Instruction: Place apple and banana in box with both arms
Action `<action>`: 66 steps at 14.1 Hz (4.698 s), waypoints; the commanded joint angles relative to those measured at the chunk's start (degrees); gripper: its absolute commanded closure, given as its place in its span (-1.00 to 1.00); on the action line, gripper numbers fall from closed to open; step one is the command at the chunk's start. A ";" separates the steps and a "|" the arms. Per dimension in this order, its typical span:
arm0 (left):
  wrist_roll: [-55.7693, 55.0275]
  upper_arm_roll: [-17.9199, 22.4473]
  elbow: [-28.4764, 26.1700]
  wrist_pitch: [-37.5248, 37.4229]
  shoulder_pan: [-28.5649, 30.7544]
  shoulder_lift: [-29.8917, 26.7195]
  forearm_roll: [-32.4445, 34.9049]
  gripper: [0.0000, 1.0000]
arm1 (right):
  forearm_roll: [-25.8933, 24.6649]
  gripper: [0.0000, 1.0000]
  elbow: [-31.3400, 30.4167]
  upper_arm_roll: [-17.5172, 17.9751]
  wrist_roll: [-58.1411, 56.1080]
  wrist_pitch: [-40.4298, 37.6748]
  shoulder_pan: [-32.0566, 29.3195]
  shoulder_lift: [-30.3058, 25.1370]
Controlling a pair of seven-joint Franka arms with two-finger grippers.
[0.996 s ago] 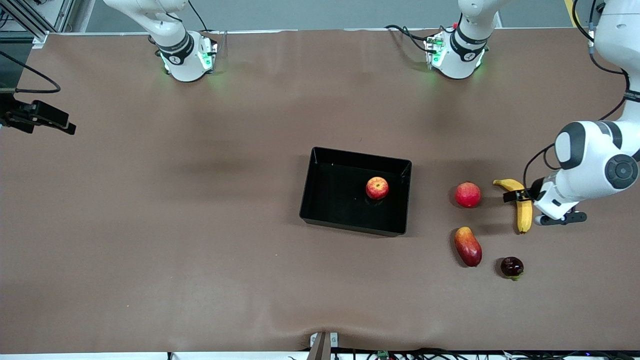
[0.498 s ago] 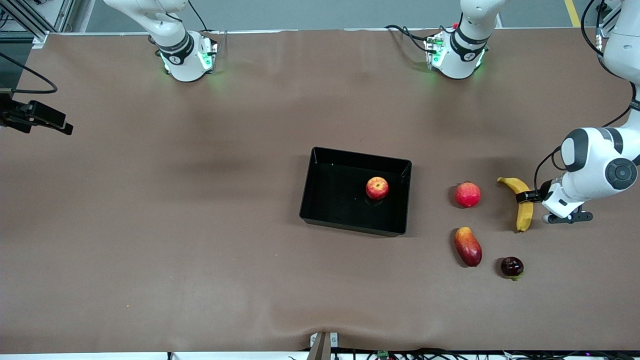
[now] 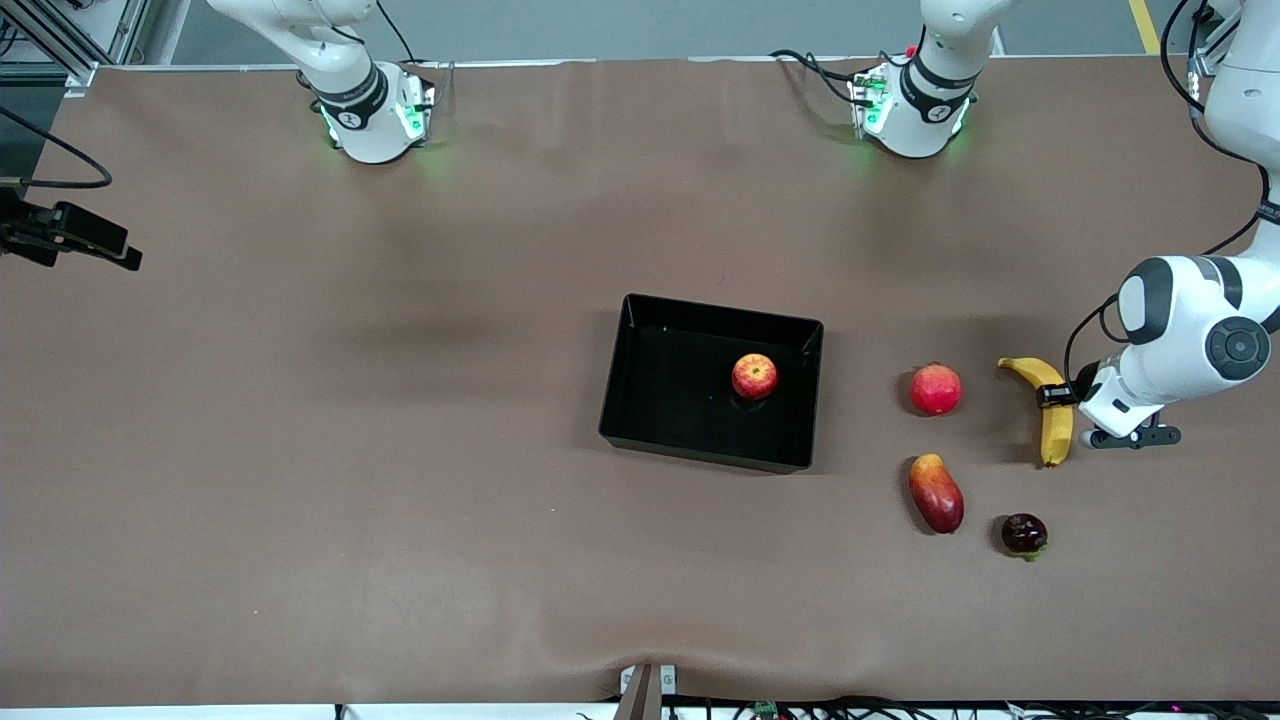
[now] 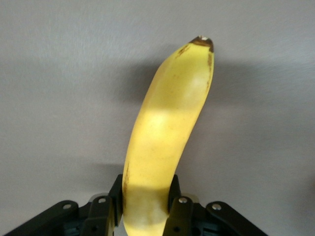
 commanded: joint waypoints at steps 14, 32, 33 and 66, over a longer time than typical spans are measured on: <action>-41.53 -29.66 5.25 -22.19 -6.74 -11.72 -9.52 1.00 | -0.22 -1.00 1.65 0.70 0.31 -0.26 -2.68 -0.08; -73.47 -10.16 20.81 -12.79 -47.18 5.59 -3.37 1.00 | -0.49 -1.00 1.65 0.87 0.31 -0.52 -2.16 0.09; -73.21 -9.88 20.81 -11.39 -47.45 6.21 -3.28 1.00 | -0.05 -1.00 1.57 0.87 0.31 -0.43 -2.07 0.09; -25.77 -13.66 31.25 -44.31 -15.47 -20.76 -14.98 -1.00 | -0.31 -1.00 1.56 1.05 0.14 -0.69 -1.72 0.53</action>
